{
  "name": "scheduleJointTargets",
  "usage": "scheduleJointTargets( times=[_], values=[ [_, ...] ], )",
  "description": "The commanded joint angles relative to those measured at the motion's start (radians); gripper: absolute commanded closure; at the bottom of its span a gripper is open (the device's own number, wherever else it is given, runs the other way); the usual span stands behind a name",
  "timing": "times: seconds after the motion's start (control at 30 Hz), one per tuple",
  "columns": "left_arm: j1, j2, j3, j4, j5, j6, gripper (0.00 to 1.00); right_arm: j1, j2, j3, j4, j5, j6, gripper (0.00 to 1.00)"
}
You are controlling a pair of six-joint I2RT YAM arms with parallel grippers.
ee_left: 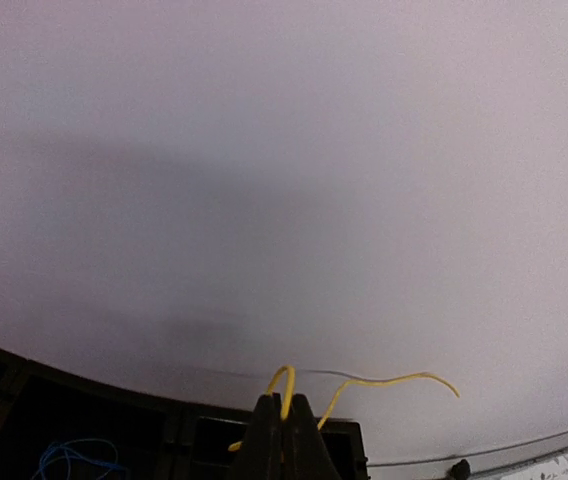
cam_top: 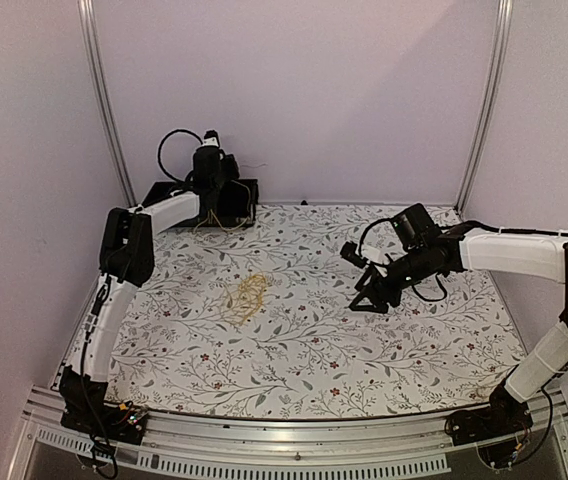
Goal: Untangle the cables
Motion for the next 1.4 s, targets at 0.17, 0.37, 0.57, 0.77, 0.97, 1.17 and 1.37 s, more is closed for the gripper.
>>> scheduleJointTargets(
  times=[0.17,0.37,0.57,0.77,0.97,1.17,1.37],
  values=[
    [-0.039,-0.187,-0.237,-0.074,-0.163,0.097,1.0,-0.006,-0.042,-0.005,-0.022,-0.011,-0.021,0.34],
    [-0.039,-0.23,-0.291,-0.125,-0.231,0.113,1.0,-0.007,-0.053,-0.019,-0.027,-0.023,-0.019,0.34],
    [-0.039,-0.226,-0.271,-0.18,-0.262,0.117,1.0,-0.006,-0.052,-0.023,-0.017,-0.017,-0.02,0.34],
    [-0.04,-0.171,-0.224,-0.208,-0.165,0.089,1.0,-0.007,-0.053,-0.038,-0.017,-0.017,-0.022,0.34],
    [-0.051,-0.122,-0.185,-0.238,-0.14,0.07,1.0,-0.007,-0.059,-0.053,-0.022,-0.014,-0.024,0.33],
    [-0.053,-0.121,-0.159,-0.273,-0.062,0.061,0.86,-0.007,-0.053,-0.052,-0.014,-0.019,-0.025,0.33],
    [-0.054,-0.256,-0.2,-0.379,-0.083,0.037,0.61,-0.007,-0.027,-0.01,-0.007,-0.026,-0.024,0.33]
  ],
)
